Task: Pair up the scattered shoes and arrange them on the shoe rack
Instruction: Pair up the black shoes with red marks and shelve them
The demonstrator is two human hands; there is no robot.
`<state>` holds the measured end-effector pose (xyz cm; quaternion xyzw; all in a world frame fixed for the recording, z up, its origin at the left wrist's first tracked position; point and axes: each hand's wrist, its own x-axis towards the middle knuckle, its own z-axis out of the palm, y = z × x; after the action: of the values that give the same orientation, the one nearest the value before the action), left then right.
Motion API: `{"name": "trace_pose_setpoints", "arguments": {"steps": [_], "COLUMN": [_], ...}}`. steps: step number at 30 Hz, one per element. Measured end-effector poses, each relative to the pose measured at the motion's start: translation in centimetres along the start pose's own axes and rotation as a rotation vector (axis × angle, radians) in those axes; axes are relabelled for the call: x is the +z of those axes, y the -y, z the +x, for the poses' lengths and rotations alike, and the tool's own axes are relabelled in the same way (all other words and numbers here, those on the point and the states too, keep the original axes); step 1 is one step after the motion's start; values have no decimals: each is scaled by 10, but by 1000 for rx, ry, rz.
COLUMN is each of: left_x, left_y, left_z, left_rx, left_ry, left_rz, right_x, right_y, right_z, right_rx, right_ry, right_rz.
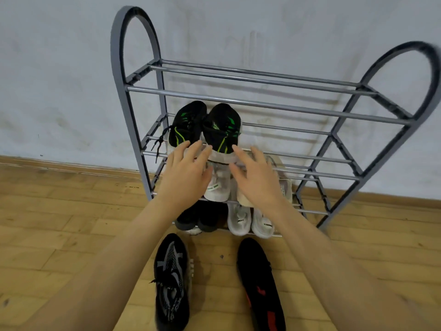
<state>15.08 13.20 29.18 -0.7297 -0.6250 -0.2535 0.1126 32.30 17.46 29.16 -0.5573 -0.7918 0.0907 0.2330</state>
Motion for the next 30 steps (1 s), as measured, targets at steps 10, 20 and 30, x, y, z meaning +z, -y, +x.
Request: {"name": "trace_pose_setpoints", "arguments": {"steps": [10, 20, 30], "left_x": [-6, 102, 233], "left_y": [-137, -331, -486], "left_z": [-1, -50, -158], "left_rx": [253, 412, 580], "left_ry": [104, 302, 636], "left_rz": [-159, -343, -463], "right_x": [-85, -99, -65], "right_y": [-101, -270, -399], "right_z": [-119, -270, -436], "right_rx": [91, 509, 894], "right_ry": [-272, -262, -163], "right_rz": [35, -8, -21]}}
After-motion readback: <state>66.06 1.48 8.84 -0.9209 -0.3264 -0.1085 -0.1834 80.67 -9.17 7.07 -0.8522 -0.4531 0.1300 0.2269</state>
